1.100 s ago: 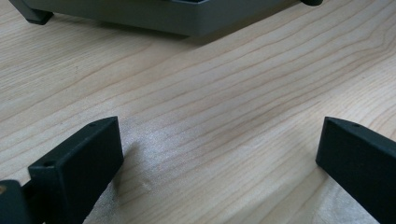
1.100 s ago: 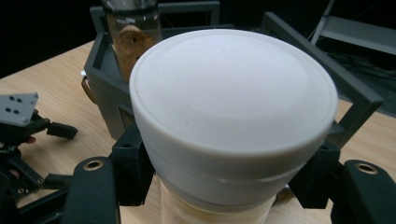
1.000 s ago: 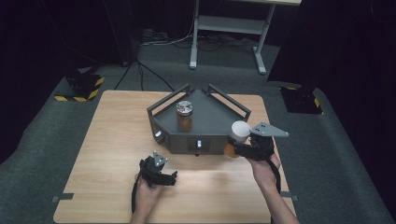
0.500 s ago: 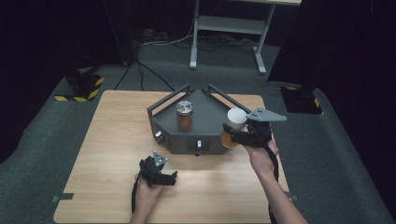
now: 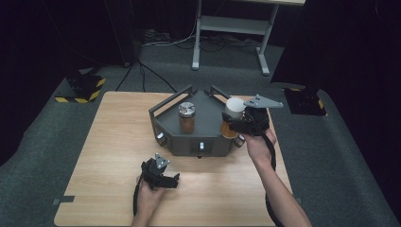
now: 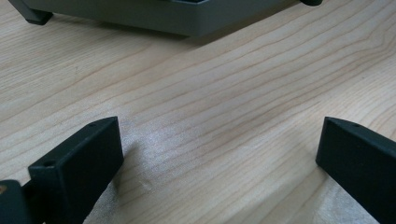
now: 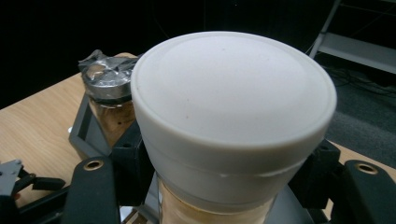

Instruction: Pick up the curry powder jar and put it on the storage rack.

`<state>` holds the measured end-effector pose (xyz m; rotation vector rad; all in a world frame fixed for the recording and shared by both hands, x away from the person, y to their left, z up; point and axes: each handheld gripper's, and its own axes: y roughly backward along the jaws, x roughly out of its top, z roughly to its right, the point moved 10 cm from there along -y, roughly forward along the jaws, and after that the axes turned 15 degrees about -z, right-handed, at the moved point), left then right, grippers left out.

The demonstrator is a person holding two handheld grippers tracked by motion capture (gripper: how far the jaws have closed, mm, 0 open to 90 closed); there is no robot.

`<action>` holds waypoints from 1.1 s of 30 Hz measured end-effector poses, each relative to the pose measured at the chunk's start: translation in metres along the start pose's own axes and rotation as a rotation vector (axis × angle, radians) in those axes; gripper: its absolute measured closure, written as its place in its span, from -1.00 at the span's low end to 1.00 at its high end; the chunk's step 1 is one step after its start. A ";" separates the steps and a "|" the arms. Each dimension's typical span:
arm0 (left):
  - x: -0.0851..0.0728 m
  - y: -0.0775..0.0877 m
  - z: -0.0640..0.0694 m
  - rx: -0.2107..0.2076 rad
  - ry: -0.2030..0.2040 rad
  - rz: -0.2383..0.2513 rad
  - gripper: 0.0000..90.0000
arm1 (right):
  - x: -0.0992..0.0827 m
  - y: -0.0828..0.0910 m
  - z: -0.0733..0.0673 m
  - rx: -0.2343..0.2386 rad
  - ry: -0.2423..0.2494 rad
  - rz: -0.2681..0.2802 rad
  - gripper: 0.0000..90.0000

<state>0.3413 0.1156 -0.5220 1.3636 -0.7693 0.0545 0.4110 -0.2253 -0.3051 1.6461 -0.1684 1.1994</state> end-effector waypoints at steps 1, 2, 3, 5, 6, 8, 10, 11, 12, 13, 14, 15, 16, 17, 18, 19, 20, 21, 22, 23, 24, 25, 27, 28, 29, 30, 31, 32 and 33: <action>0.000 0.000 0.000 0.000 0.000 0.000 -0.99 | 0.001 -0.002 0.000 -0.003 -0.001 -0.002 -0.22; 0.000 0.000 0.000 0.000 -0.001 -0.001 -0.99 | 0.003 -0.004 0.001 -0.005 -0.002 -0.003 -0.22; 0.000 0.000 0.000 0.000 0.000 0.000 -0.99 | 0.004 -0.006 0.001 -0.007 -0.007 -0.005 -0.22; 0.000 0.000 0.000 0.000 0.000 0.000 -0.99 | 0.007 -0.010 0.002 -0.014 -0.008 -0.010 -0.22; 0.000 0.000 0.000 0.000 0.000 0.000 -0.99 | 0.007 -0.011 0.001 -0.018 -0.009 -0.011 -0.22; 0.000 0.000 0.000 0.000 0.001 0.000 -0.99 | 0.009 -0.016 0.002 -0.023 -0.014 -0.017 -0.22; 0.000 0.000 0.000 0.000 0.000 0.000 -0.99 | 0.009 -0.020 0.002 -0.023 -0.029 -0.019 -0.22; 0.000 0.000 0.000 0.000 0.000 0.000 -0.99 | 0.009 -0.024 0.002 -0.022 -0.037 -0.021 -0.22; 0.000 0.000 0.000 0.000 0.000 0.000 -0.99 | 0.009 -0.026 0.002 -0.022 -0.039 -0.024 -0.22; 0.000 0.000 0.000 0.000 0.001 -0.001 -0.99 | 0.009 -0.028 0.002 -0.024 -0.039 -0.027 -0.22; 0.000 0.000 0.000 0.000 0.000 0.000 -0.99 | 0.009 -0.031 0.002 -0.028 -0.042 -0.032 -0.22; 0.000 0.000 0.000 0.000 0.000 0.000 -0.99 | 0.009 -0.033 0.002 -0.031 -0.043 -0.034 -0.22; 0.000 0.000 0.000 0.000 0.000 0.000 -0.99 | 0.009 -0.036 0.002 -0.035 -0.048 -0.039 -0.22; 0.000 0.000 0.000 0.000 0.000 0.000 -0.99 | 0.009 -0.039 0.002 -0.039 -0.052 -0.043 -0.22; 0.000 0.000 0.000 0.000 0.000 0.000 -0.99 | 0.009 -0.040 0.002 -0.040 -0.055 -0.045 -0.22; 0.000 0.000 0.000 0.000 0.000 0.000 -0.99 | 0.009 -0.041 0.002 -0.042 -0.055 -0.045 -0.22; 0.000 0.000 0.000 0.000 0.000 0.000 -0.99 | 0.009 -0.043 0.002 -0.042 -0.057 -0.047 -0.22; 0.000 0.000 0.000 0.000 0.000 0.000 -0.99 | 0.008 -0.044 0.001 -0.042 -0.059 -0.049 -0.22; 0.000 0.000 0.000 0.000 0.000 0.000 -0.99 | 0.008 -0.045 0.001 -0.043 -0.059 -0.050 -0.22; 0.000 0.000 0.000 0.000 0.000 0.000 -0.99 | 0.008 -0.046 0.001 -0.043 -0.057 -0.051 -0.22; 0.000 0.000 0.000 0.000 0.000 0.000 -0.99 | 0.007 -0.047 0.001 -0.043 -0.057 -0.053 -0.22; 0.000 0.000 0.000 0.000 0.000 0.000 -0.99 | 0.007 -0.047 0.001 -0.043 -0.054 -0.055 -0.22; 0.000 0.000 0.000 0.000 0.000 0.000 -0.99 | 0.006 -0.049 0.001 -0.045 -0.055 -0.058 -0.22; 0.000 0.000 0.000 0.000 0.000 0.000 -0.99 | 0.006 -0.050 0.001 -0.046 -0.055 -0.060 -0.22; 0.000 0.000 0.000 0.000 0.000 0.000 -0.99 | 0.006 -0.051 0.001 -0.046 -0.055 -0.060 -0.22; 0.000 0.000 0.000 0.000 0.000 0.000 -0.99 | 0.005 -0.052 0.000 -0.044 -0.057 -0.060 -0.22; 0.000 0.000 0.000 0.000 0.000 0.000 -0.99 | 0.005 -0.052 0.000 -0.044 -0.057 -0.061 -0.22; 0.000 0.000 0.000 0.000 0.000 0.000 -0.99 | 0.004 -0.053 0.000 -0.042 -0.057 -0.063 -0.22; 0.000 0.000 0.000 0.000 0.000 0.000 -0.99 | 0.004 -0.054 0.000 -0.042 -0.056 -0.065 -0.22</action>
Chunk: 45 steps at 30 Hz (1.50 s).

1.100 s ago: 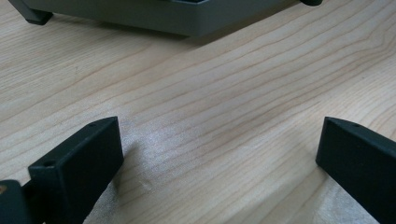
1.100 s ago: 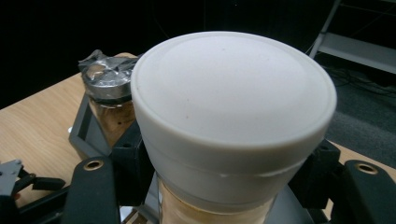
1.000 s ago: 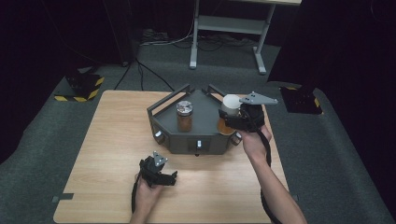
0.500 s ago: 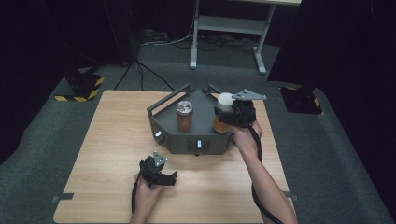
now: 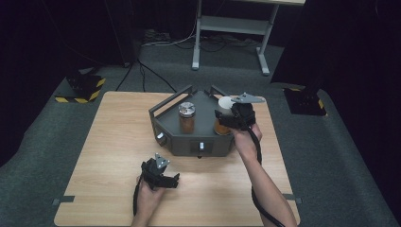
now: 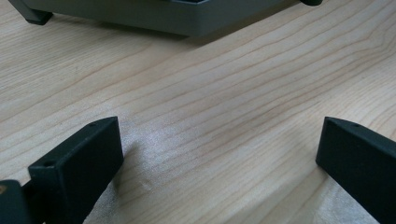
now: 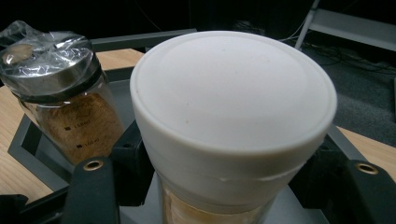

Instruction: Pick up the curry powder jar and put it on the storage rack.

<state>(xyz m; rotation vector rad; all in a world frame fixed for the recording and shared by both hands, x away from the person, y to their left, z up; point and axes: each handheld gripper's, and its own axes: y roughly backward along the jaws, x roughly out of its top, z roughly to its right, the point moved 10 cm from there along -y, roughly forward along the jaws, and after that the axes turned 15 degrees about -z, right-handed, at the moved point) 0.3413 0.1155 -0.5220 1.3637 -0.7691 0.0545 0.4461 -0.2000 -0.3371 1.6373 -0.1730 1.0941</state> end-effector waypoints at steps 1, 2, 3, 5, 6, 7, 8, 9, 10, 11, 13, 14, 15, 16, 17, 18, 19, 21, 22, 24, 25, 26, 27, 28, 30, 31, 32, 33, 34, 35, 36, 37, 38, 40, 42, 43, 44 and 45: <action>0.000 0.000 0.000 0.000 0.000 0.000 -0.99 | 0.000 -0.001 0.000 0.001 0.000 -0.003 -0.22; 0.000 0.000 0.000 0.000 0.000 0.000 -0.99 | -0.001 -0.001 0.000 0.001 0.001 -0.002 -0.22; 0.000 0.000 0.000 0.000 0.000 0.000 -0.99 | -0.001 -0.001 0.000 0.003 0.000 0.000 -0.22; 0.000 0.000 0.000 0.000 0.000 0.000 -0.99 | -0.001 -0.002 0.000 0.003 0.000 0.000 -0.22; 0.000 0.000 0.000 0.000 0.000 0.000 -0.99 | -0.001 -0.002 0.000 0.002 0.001 0.000 -0.22; 0.000 0.000 0.000 0.000 0.000 0.000 -0.99 | -0.001 -0.002 0.000 0.002 0.000 0.002 -0.22; 0.000 0.000 0.000 0.000 0.000 0.000 -0.99 | -0.002 -0.002 0.000 0.004 0.000 0.004 -0.22; 0.000 0.000 0.000 0.000 0.000 0.000 -0.99 | -0.002 -0.002 0.000 0.007 -0.002 0.005 -0.22; 0.000 0.000 0.000 0.000 0.000 0.000 -0.99 | -0.003 -0.002 0.001 0.010 -0.004 0.007 -0.22; 0.000 0.000 0.000 0.000 0.000 0.000 -0.99 | -0.003 -0.002 0.001 0.012 -0.006 0.006 -0.22; 0.000 0.000 0.000 0.000 0.000 0.000 -0.99 | -0.003 -0.002 0.002 0.015 -0.005 0.005 -0.22; 0.000 0.000 0.000 0.000 0.000 0.000 -0.99 | -0.002 -0.002 0.002 0.015 -0.004 0.002 -0.22; 0.000 0.000 0.000 0.000 0.000 0.000 -0.99 | -0.002 -0.002 0.002 0.015 -0.004 0.001 -0.22; 0.000 0.000 0.000 0.000 0.000 0.000 -0.99 | -0.001 -0.002 0.002 0.016 -0.004 -0.002 -0.22; 0.000 0.000 0.000 0.000 0.000 0.000 -0.99 | -0.001 -0.002 0.002 0.016 -0.003 -0.003 -0.23; 0.000 0.000 0.000 0.001 0.000 0.000 -0.99 | -0.001 -0.002 0.001 0.015 -0.003 -0.005 -0.23; 0.000 0.000 0.000 0.001 -0.001 0.000 -0.99 | -0.001 -0.002 0.001 0.015 -0.003 -0.005 -0.23; 0.000 0.000 0.000 0.001 0.000 0.000 -0.99 | -0.001 -0.002 0.002 0.017 -0.005 -0.006 -0.23; 0.000 0.000 0.000 0.001 0.000 0.000 -0.99 | -0.001 -0.002 0.002 0.017 -0.004 -0.004 -0.23; 0.000 0.000 0.000 0.001 0.000 0.000 -0.99 | -0.001 -0.002 0.002 0.020 -0.006 -0.005 -0.23; 0.000 0.000 0.000 0.001 -0.002 0.000 -0.99 | -0.001 -0.002 0.002 0.020 -0.006 -0.005 -0.23; 0.000 0.000 0.000 0.001 0.000 0.000 -0.99 | -0.001 -0.002 0.003 0.022 -0.007 -0.004 -0.24; 0.000 0.000 0.000 0.001 -0.001 0.000 -0.99 | -0.001 -0.002 0.003 0.024 -0.008 -0.003 -0.25; 0.000 0.000 0.000 0.001 -0.001 0.000 -0.99 | -0.001 -0.003 0.003 0.028 -0.012 0.001 -0.28; 0.000 0.000 0.000 0.001 -0.001 0.000 -0.99 | -0.002 -0.003 0.004 0.034 -0.032 0.011 -0.39; 0.000 0.000 0.000 0.001 -0.001 0.000 -0.99 | -0.002 -0.004 0.004 0.040 -0.040 0.012 -0.45; 0.000 0.000 0.000 0.001 -0.001 0.000 -0.99 | -0.002 -0.005 0.004 0.040 -0.047 0.012 -0.52; 0.000 0.000 0.000 0.001 -0.001 0.000 -0.99 | -0.002 -0.005 0.004 0.037 -0.048 0.012 -0.56; 0.000 0.000 0.000 0.001 -0.001 0.000 -0.99 | -0.003 -0.006 0.004 0.032 -0.049 0.009 -0.62; 0.000 0.000 0.000 0.001 0.000 0.000 -0.99 | -0.003 -0.006 0.004 0.029 -0.049 0.009 -0.64; 0.000 0.000 0.000 0.001 -0.001 0.000 -0.99 | -0.004 -0.006 0.004 0.026 -0.051 0.009 -0.68; 0.000 0.000 0.000 0.001 -0.001 0.000 -0.99 | -0.004 -0.006 0.004 0.027 -0.050 0.010 -0.70; 0.000 0.000 0.000 0.000 0.000 0.000 -0.99 | -0.005 -0.007 0.005 0.030 -0.049 0.010 -0.73; 0.000 0.000 0.000 0.000 0.000 0.000 -0.99 | -0.006 -0.006 0.005 0.036 -0.049 0.013 -0.76; 0.000 0.000 0.000 0.000 0.000 0.000 -0.99 | -0.007 -0.005 0.005 0.038 -0.048 0.018 -0.77; 0.000 0.000 0.000 0.000 0.000 0.000 -0.99 | -0.008 -0.004 0.005 0.037 -0.043 0.020 -0.78; 0.000 0.000 0.000 0.000 0.000 0.000 -0.99 | -0.009 -0.004 0.005 0.039 -0.040 0.023 -0.78; 0.000 0.000 0.000 0.000 0.000 0.000 -0.99 | -0.010 -0.002 0.005 0.040 -0.036 0.026 -0.79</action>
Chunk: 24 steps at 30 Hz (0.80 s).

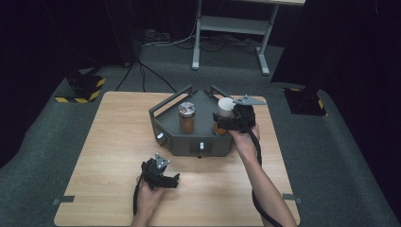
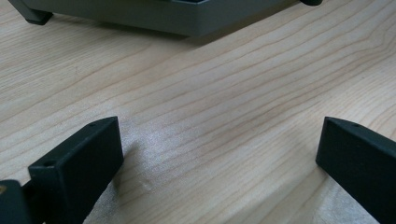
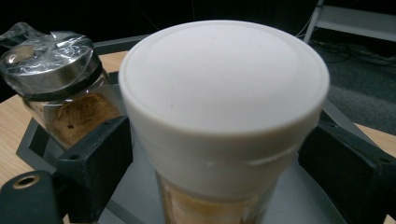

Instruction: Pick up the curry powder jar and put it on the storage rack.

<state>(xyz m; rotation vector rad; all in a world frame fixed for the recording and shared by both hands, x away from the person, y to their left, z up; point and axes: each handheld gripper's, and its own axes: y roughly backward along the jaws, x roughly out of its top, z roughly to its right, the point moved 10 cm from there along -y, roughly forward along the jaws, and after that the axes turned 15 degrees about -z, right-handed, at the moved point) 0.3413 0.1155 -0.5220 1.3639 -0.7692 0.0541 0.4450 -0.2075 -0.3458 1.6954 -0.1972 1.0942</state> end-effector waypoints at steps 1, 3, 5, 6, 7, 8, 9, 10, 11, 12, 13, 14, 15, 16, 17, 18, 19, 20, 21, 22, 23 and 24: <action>0.000 0.000 0.000 0.000 0.000 0.000 -0.99 | -0.002 0.001 0.000 0.002 0.005 0.003 -0.79; 0.000 0.000 0.000 0.000 0.000 0.000 -0.99 | -0.005 0.003 0.001 0.003 0.010 0.006 -0.79; 0.000 0.000 0.000 0.000 -0.001 -0.001 -0.99 | -0.009 0.005 0.002 0.007 0.010 0.009 -0.80; 0.000 0.000 0.000 0.000 -0.001 0.000 -0.99 | -0.011 0.006 0.003 0.007 0.011 0.011 -0.80; 0.000 0.000 0.000 0.000 -0.001 -0.001 -0.99 | -0.013 0.007 0.003 0.005 0.012 0.011 -0.80; 0.000 0.000 0.000 0.000 -0.001 -0.001 -0.99 | -0.015 0.008 0.003 0.004 0.014 0.012 -0.80; 0.000 0.000 0.000 0.000 -0.001 -0.001 -0.99 | -0.018 0.008 0.004 0.005 0.013 0.011 -0.80; 0.000 0.000 0.000 0.000 -0.001 -0.001 -0.99 | -0.020 0.009 0.004 0.003 0.014 0.011 -0.80; 0.000 0.000 0.000 0.000 -0.001 -0.001 -0.99 | -0.023 0.010 0.004 0.001 0.017 0.012 -0.80; 0.000 0.000 0.000 0.000 -0.001 -0.001 -0.99 | -0.026 0.011 0.005 0.000 0.019 0.012 -0.80; 0.000 0.000 0.000 0.000 -0.001 -0.001 -0.99 | -0.028 0.012 0.005 -0.001 0.019 0.013 -0.80; 0.000 0.000 0.000 0.000 -0.001 -0.001 -0.99 | -0.031 0.014 0.006 -0.002 0.019 0.014 -0.80; 0.000 0.000 0.000 0.000 -0.001 -0.001 -0.99 | -0.034 0.016 0.007 -0.003 0.019 0.016 -0.80; 0.000 0.000 0.000 0.000 -0.001 0.000 -0.99 | -0.037 0.017 0.008 -0.006 0.018 0.017 -0.81; 0.000 0.000 0.000 0.000 -0.001 -0.001 -0.99 | -0.039 0.018 0.008 -0.007 0.017 0.019 -0.81; 0.000 0.000 0.000 0.000 -0.001 -0.001 -0.99 | -0.042 0.020 0.010 -0.010 0.018 0.020 -0.80; 0.000 0.000 0.000 0.000 -0.001 -0.001 -0.99 | -0.046 0.022 0.011 -0.012 0.015 0.023 -0.80; 0.000 0.000 0.000 0.000 -0.001 -0.001 -0.99 | -0.049 0.023 0.012 -0.011 0.009 0.025 -0.81; 0.000 0.000 0.000 0.000 -0.001 -0.001 -0.99 | -0.053 0.024 0.014 -0.011 0.003 0.025 -0.80; 0.000 0.000 0.000 0.000 -0.001 -0.001 -0.99 | -0.057 0.025 0.015 -0.012 -0.004 0.024 -0.80; 0.000 0.000 0.000 0.000 -0.001 -0.001 -0.99 | -0.061 0.025 0.016 -0.012 -0.009 0.024 -0.81; 0.000 0.000 0.000 0.000 -0.001 -0.001 -0.99 | -0.064 0.026 0.018 -0.009 -0.013 0.024 -0.81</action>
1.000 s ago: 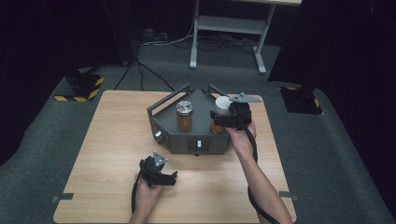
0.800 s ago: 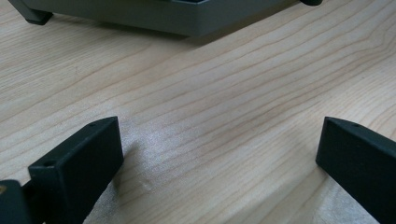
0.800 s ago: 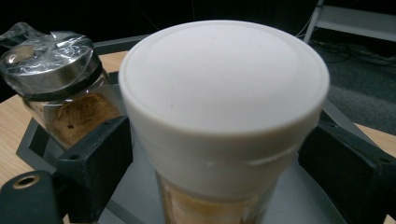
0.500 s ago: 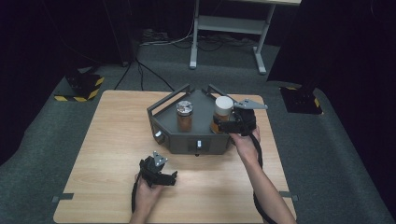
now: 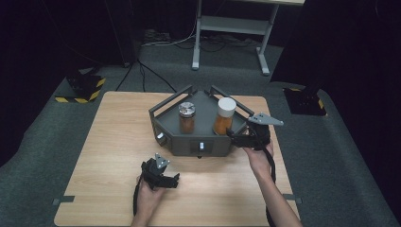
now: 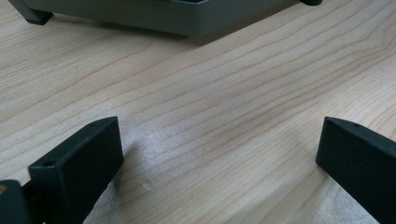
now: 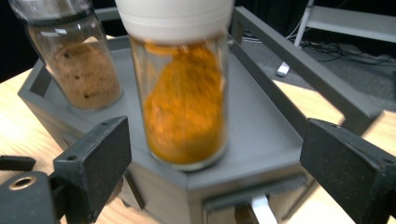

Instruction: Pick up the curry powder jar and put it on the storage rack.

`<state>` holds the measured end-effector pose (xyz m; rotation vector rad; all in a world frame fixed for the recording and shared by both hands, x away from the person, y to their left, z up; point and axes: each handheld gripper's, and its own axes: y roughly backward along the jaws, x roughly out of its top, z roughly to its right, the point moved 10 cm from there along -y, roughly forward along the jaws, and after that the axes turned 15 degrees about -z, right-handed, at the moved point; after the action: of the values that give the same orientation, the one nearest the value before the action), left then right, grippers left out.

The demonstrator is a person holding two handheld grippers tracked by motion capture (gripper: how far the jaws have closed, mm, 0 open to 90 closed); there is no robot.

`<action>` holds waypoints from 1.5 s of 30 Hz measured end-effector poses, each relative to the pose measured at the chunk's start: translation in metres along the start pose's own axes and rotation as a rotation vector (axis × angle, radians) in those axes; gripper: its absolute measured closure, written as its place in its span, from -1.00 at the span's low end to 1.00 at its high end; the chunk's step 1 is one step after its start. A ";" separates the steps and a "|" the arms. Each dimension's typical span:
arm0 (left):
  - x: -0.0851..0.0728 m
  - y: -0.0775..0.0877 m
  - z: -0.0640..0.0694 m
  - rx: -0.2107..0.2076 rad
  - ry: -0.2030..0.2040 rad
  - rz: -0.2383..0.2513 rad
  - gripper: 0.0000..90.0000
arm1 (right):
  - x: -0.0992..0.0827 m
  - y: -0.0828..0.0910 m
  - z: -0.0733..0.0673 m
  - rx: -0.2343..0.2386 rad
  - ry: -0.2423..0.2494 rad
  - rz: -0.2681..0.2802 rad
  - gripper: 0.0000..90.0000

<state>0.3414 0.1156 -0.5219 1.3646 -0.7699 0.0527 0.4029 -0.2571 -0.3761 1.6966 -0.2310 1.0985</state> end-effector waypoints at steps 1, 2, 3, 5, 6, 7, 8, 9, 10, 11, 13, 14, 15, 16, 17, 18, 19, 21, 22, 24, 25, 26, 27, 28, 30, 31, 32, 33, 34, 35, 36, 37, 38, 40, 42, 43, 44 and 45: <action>0.000 0.000 0.000 0.000 0.000 0.000 -0.99 | -0.004 0.000 0.002 0.002 -0.003 0.003 -0.81; 0.000 0.000 0.000 0.000 0.000 0.000 -0.99 | -0.006 0.001 0.003 0.004 -0.007 0.004 -0.81; 0.000 0.000 0.000 0.000 0.000 0.000 -0.99 | -0.010 0.001 0.005 0.008 -0.012 0.002 -0.81; 0.000 0.000 0.000 0.000 0.000 0.000 -0.99 | -0.017 0.002 0.009 0.011 -0.022 -0.003 -0.81; 0.000 0.000 0.000 0.000 0.000 0.000 -0.99 | -0.020 0.002 0.010 0.010 -0.025 -0.004 -0.81; 0.000 0.000 0.000 0.000 -0.001 0.000 -0.99 | -0.024 0.002 0.012 0.011 -0.030 -0.005 -0.81; 0.000 0.000 0.000 -0.001 -0.002 0.000 -0.99 | -0.026 0.002 0.013 0.011 -0.033 -0.007 -0.81; 0.000 0.000 0.000 -0.001 -0.002 0.000 -0.99 | -0.030 0.002 0.014 0.010 -0.039 -0.010 -0.81; 0.000 0.000 0.000 -0.001 -0.002 0.000 -0.99 | -0.033 0.002 0.014 0.007 -0.040 -0.011 -0.81; 0.000 0.000 0.000 -0.001 -0.002 0.000 -0.99 | -0.037 0.002 0.015 0.001 -0.043 -0.015 -0.81; 0.000 0.000 0.000 -0.001 -0.002 0.000 -0.99 | -0.044 0.001 0.016 -0.006 -0.049 -0.022 -0.81; 0.000 0.000 0.000 -0.001 -0.002 0.000 -0.99 | -0.046 0.001 0.016 -0.008 -0.051 -0.024 -0.81; 0.000 0.000 0.000 -0.001 -0.002 0.000 -0.99 | -0.051 0.000 0.017 -0.012 -0.058 -0.031 -0.81; 0.000 0.000 0.000 -0.001 -0.002 0.000 -0.99 | -0.053 -0.001 0.017 -0.015 -0.063 -0.037 -0.81; 0.000 0.000 0.000 -0.001 -0.002 0.000 -0.99 | -0.058 -0.003 0.018 -0.024 -0.066 -0.049 -0.80; 0.000 0.000 0.000 -0.001 -0.002 0.000 -0.99 | -0.061 -0.005 0.018 -0.035 -0.063 -0.058 -0.80; 0.000 0.000 0.000 -0.001 -0.002 0.000 -0.99 | -0.064 -0.007 0.018 -0.040 -0.068 -0.068 -0.80; 0.000 0.000 0.000 -0.001 -0.002 0.000 -0.99 | -0.071 -0.010 0.019 -0.050 -0.076 -0.081 -0.80; 0.000 0.000 0.000 -0.001 -0.002 0.000 -0.99 | -0.075 -0.011 0.019 -0.055 -0.086 -0.085 -0.80; 0.000 0.000 0.000 -0.001 -0.002 0.000 -0.99 | -0.081 -0.014 0.019 -0.063 -0.096 -0.089 -0.80; 0.000 0.000 0.000 -0.001 -0.002 0.000 -0.99 | -0.085 -0.016 0.020 -0.064 -0.107 -0.095 -0.80; 0.000 0.000 0.000 -0.001 -0.002 0.000 -0.99 | -0.088 -0.018 0.020 -0.067 -0.113 -0.100 -0.80; 0.000 0.000 0.000 -0.001 -0.002 0.000 -0.99 | -0.091 -0.020 0.020 -0.073 -0.118 -0.108 -0.80; 0.000 0.000 0.000 -0.001 -0.002 0.000 -0.99 | -0.093 -0.022 0.020 -0.076 -0.123 -0.116 -0.80; 0.000 0.000 0.000 -0.001 -0.002 0.000 -0.99 | -0.099 -0.027 0.019 -0.083 -0.130 -0.134 -0.80; 0.000 0.000 0.000 -0.001 -0.002 0.000 -0.99 | -0.101 -0.029 0.019 -0.090 -0.127 -0.139 -0.80; 0.000 0.000 0.000 -0.001 -0.002 0.000 -0.99 | -0.102 -0.031 0.018 -0.094 -0.129 -0.146 -0.80; 0.000 0.000 0.000 -0.001 -0.002 0.000 -0.99 | -0.104 -0.033 0.017 -0.102 -0.121 -0.154 -0.79; 0.000 0.000 0.000 -0.001 -0.002 0.000 -0.99 | -0.106 -0.035 0.016 -0.107 -0.119 -0.162 -0.79; 0.000 0.000 0.000 -0.001 -0.002 0.000 -0.99 | -0.108 -0.038 0.015 -0.111 -0.117 -0.170 -0.79; 0.000 0.000 0.000 -0.001 -0.002 0.000 -0.99 | -0.110 -0.040 0.014 -0.113 -0.117 -0.174 -0.79; 0.000 0.000 0.000 -0.001 -0.002 0.000 -0.99 | -0.111 -0.041 0.014 -0.113 -0.118 -0.178 -0.79; 0.000 0.000 0.000 -0.001 -0.002 0.000 -0.99 | -0.113 -0.043 0.013 -0.113 -0.120 -0.181 -0.79; 0.000 0.000 0.000 -0.001 -0.002 0.000 -0.99 | -0.115 -0.046 0.012 -0.117 -0.120 -0.185 -0.79; 0.000 0.000 0.000 -0.001 -0.002 0.000 -0.99 | -0.116 -0.048 0.012 -0.119 -0.117 -0.191 -0.79; 0.000 0.000 0.000 -0.001 -0.002 0.000 -0.99 | -0.117 -0.049 0.011 -0.123 -0.112 -0.195 -0.80; 0.000 0.000 0.000 -0.001 -0.002 0.000 -0.99 | -0.117 -0.050 0.010 -0.126 -0.107 -0.197 -0.79; 0.000 0.000 0.000 -0.001 -0.002 0.000 -0.99 | -0.118 -0.051 0.008 -0.134 -0.100 -0.198 -0.79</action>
<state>0.3419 0.1156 -0.5219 1.3635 -0.7716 0.0508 0.3734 -0.2830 -0.4989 1.6181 -0.1910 0.8348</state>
